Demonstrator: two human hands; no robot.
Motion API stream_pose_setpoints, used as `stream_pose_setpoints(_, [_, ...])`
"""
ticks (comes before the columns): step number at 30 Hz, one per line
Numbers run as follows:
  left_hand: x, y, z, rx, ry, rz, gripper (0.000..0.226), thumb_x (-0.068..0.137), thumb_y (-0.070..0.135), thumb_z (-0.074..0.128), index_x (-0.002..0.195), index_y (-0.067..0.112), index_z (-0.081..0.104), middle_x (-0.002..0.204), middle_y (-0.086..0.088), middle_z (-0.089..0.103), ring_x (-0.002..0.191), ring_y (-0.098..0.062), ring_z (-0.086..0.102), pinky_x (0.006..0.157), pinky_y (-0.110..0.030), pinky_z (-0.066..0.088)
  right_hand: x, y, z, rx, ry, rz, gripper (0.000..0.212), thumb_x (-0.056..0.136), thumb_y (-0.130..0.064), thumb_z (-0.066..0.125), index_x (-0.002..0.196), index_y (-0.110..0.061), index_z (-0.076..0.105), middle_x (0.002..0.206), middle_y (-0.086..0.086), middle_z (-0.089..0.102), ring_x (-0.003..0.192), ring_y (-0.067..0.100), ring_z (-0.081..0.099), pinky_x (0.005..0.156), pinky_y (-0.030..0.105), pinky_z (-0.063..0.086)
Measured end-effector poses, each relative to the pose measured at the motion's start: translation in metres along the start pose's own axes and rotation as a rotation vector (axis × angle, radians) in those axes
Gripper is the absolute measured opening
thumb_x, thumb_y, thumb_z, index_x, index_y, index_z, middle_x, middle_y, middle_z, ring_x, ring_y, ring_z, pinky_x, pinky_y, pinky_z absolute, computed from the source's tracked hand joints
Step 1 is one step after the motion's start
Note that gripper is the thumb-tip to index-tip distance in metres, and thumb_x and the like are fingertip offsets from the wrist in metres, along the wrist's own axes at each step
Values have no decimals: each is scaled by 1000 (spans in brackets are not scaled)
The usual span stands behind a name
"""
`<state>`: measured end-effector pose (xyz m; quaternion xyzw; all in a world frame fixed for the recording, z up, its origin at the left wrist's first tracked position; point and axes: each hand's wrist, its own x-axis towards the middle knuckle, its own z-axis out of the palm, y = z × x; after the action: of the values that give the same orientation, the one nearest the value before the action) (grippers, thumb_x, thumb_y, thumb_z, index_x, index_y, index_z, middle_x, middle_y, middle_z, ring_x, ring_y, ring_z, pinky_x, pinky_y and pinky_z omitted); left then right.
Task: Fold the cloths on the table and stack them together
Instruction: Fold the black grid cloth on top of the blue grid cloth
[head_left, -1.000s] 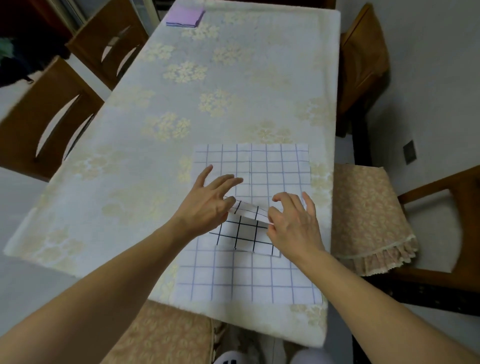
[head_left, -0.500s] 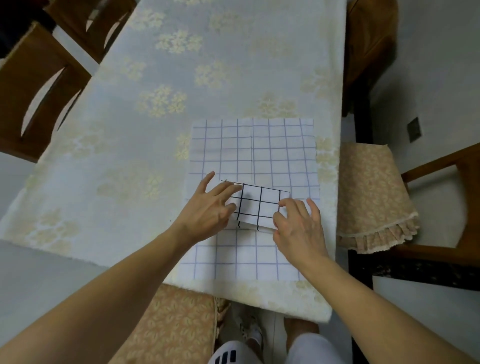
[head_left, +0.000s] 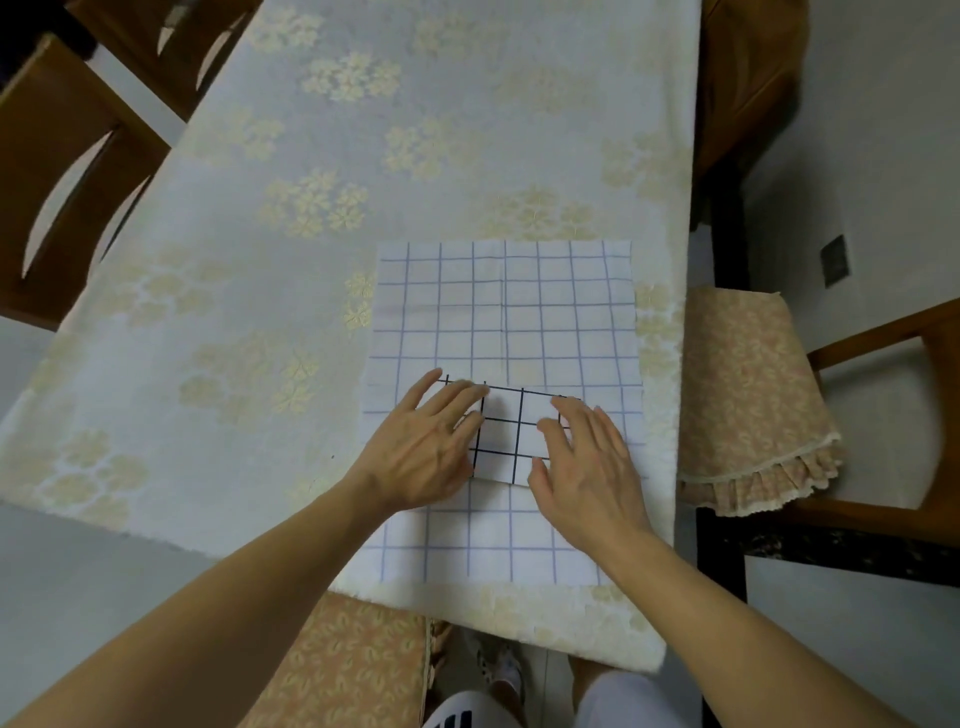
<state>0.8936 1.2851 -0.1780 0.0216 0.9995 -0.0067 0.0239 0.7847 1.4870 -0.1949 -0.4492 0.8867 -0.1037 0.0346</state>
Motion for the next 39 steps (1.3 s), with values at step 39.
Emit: stream_pose_setpoints(39, [-5,26,17,-572,254,-1034,22,96,17,59,114,5,62,109,-17,57,92,-33,56,73,-42,48,7,29,-6,251,-39,415,23,94,-22,62,114,-10,63,98,4,62,91,27,60,71,36,48])
